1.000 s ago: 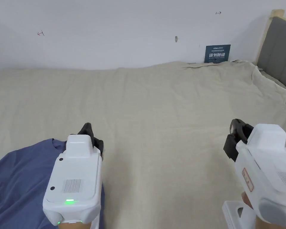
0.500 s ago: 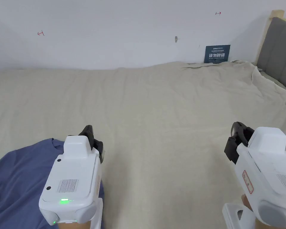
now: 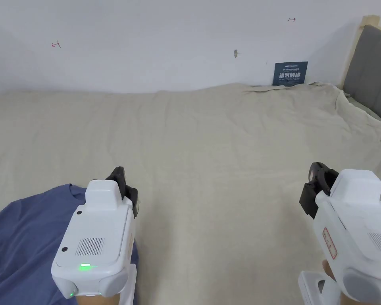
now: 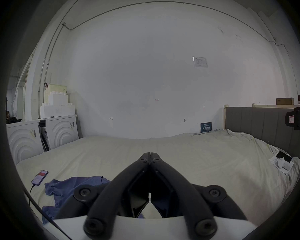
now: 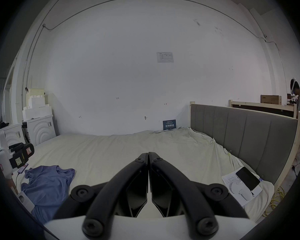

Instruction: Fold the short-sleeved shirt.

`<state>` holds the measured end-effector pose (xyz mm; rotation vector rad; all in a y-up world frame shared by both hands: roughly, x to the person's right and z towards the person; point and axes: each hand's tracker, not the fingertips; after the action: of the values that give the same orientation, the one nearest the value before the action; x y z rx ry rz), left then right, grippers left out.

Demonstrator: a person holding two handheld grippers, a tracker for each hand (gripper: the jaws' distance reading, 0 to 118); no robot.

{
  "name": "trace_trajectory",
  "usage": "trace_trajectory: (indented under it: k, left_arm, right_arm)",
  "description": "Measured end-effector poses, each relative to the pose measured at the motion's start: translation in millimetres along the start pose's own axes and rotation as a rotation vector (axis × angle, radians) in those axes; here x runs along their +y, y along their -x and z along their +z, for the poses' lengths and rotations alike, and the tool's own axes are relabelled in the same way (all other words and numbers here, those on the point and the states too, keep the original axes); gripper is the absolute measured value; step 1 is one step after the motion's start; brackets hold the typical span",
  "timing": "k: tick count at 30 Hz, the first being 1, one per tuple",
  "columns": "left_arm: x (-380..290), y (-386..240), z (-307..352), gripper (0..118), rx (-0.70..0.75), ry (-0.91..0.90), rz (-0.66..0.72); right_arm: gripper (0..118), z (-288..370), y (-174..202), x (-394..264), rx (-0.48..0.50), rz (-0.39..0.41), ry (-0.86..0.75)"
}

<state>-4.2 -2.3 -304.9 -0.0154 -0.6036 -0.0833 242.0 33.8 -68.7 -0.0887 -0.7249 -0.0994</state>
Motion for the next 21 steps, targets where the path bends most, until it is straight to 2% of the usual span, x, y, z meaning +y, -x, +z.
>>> trace_trajectory:
  k: [15, 21]
  left_arm:
    - [-0.2, 0.4, -2.0, 0, -0.003, 0.0, -0.009]
    - [1.1, 9.2, -0.9, 0, 0.014, -0.002, 0.003]
  right_arm:
    - [0, -0.4, 0.1, 2.2, 0.0, 0.015, -0.009]
    - [0, -2.9, 7.1, 4.9, 0.011, 0.045, -0.017]
